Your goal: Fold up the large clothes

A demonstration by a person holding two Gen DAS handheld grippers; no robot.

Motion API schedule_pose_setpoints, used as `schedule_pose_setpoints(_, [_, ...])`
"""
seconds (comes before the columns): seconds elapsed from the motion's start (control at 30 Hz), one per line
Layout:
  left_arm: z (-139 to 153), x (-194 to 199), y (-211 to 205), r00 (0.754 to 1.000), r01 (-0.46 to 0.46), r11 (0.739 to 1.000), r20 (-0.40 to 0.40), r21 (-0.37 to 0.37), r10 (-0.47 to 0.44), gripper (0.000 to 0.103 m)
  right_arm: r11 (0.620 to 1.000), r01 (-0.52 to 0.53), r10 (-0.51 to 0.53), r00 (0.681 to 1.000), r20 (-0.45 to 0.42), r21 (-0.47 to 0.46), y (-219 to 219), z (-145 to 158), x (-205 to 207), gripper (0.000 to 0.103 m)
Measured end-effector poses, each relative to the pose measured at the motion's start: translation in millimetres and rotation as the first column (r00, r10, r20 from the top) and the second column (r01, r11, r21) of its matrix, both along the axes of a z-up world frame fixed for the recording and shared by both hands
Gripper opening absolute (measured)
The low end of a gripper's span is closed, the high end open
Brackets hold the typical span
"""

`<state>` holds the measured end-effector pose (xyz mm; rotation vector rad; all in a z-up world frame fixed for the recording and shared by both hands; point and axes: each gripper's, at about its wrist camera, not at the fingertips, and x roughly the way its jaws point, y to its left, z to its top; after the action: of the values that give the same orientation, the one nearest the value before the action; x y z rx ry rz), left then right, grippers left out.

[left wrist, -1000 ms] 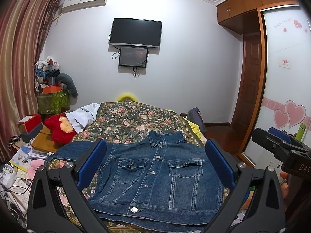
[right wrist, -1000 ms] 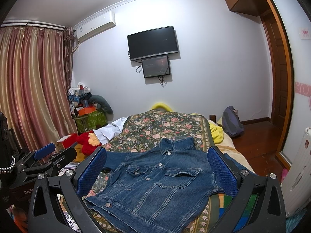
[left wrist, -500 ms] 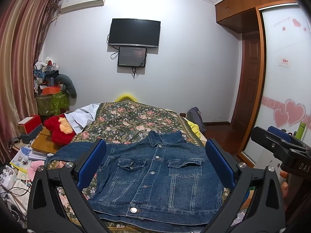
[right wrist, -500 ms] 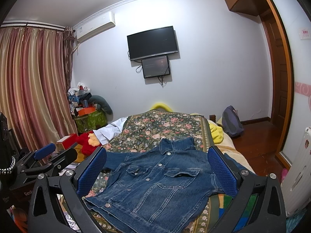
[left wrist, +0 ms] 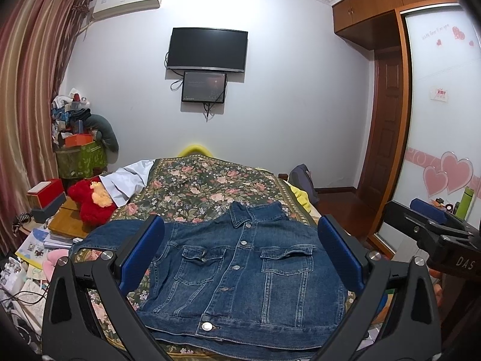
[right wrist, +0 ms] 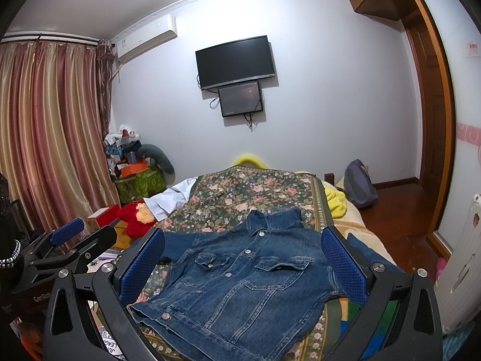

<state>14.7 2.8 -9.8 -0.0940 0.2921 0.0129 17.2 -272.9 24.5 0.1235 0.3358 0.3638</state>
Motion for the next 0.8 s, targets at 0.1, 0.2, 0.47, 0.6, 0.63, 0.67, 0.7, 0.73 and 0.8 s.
schedule_pose_setpoints(0.1, [-1, 4, 2, 1.000, -0.003, 1.000, -0.008, -0.004, 0.002, 0.103, 1.000, 0.000, 0.000, 1.000, -0.011, -0.001, 1, -1, 2, 0.103])
schedule_pose_setpoints(0.2, [-4, 13, 5, 1.000, 0.002, 1.000, -0.021, -0.008, -0.002, 0.103, 1.000, 0.000, -0.001, 1.000, -0.024, -0.005, 3, -4, 8, 0.103])
schedule_pose_setpoints(0.47, [-9, 52, 29, 0.998, -0.046, 0.999, -0.044, 0.017, 0.046, 0.103, 0.999, 0.006, -0.009, 0.998, -0.060, -0.040, 18, -15, 53, 0.103])
schedule_pose_setpoints(0.6, [-15, 86, 56, 0.992, -0.100, 0.995, -0.071, -0.004, 0.100, 0.103, 0.999, 0.009, -0.012, 0.997, -0.077, -0.050, 25, -17, 94, 0.103])
schedule_pose_setpoints(0.63, [-18, 98, 66, 0.989, -0.127, 0.992, -0.083, -0.007, 0.126, 0.103, 0.999, 0.006, -0.010, 0.996, -0.086, -0.046, 27, -18, 107, 0.103])
schedule_pose_setpoints(0.67, [-21, 105, 71, 0.986, -0.142, 0.990, -0.090, -0.005, 0.141, 0.103, 0.999, 0.003, -0.007, 0.995, -0.097, -0.040, 31, -20, 120, 0.103])
schedule_pose_setpoints(0.7, [-26, 117, 82, 0.980, -0.169, 0.986, -0.105, -0.001, 0.168, 0.103, 0.999, -0.002, -0.001, 0.994, -0.109, -0.032, 32, -21, 133, 0.103])
schedule_pose_setpoints(0.73, [-33, 129, 94, 0.973, -0.197, 0.980, -0.122, 0.002, 0.196, 0.103, 1.000, -0.009, 0.006, 0.993, -0.121, -0.026, 34, -23, 146, 0.103])
schedule_pose_setpoints(0.8, [-46, 148, 114, 0.957, -0.255, 0.967, -0.145, -0.001, 0.252, 0.103, 0.999, -0.032, 0.025, 0.986, -0.168, -0.040, 43, -30, 178, 0.103])
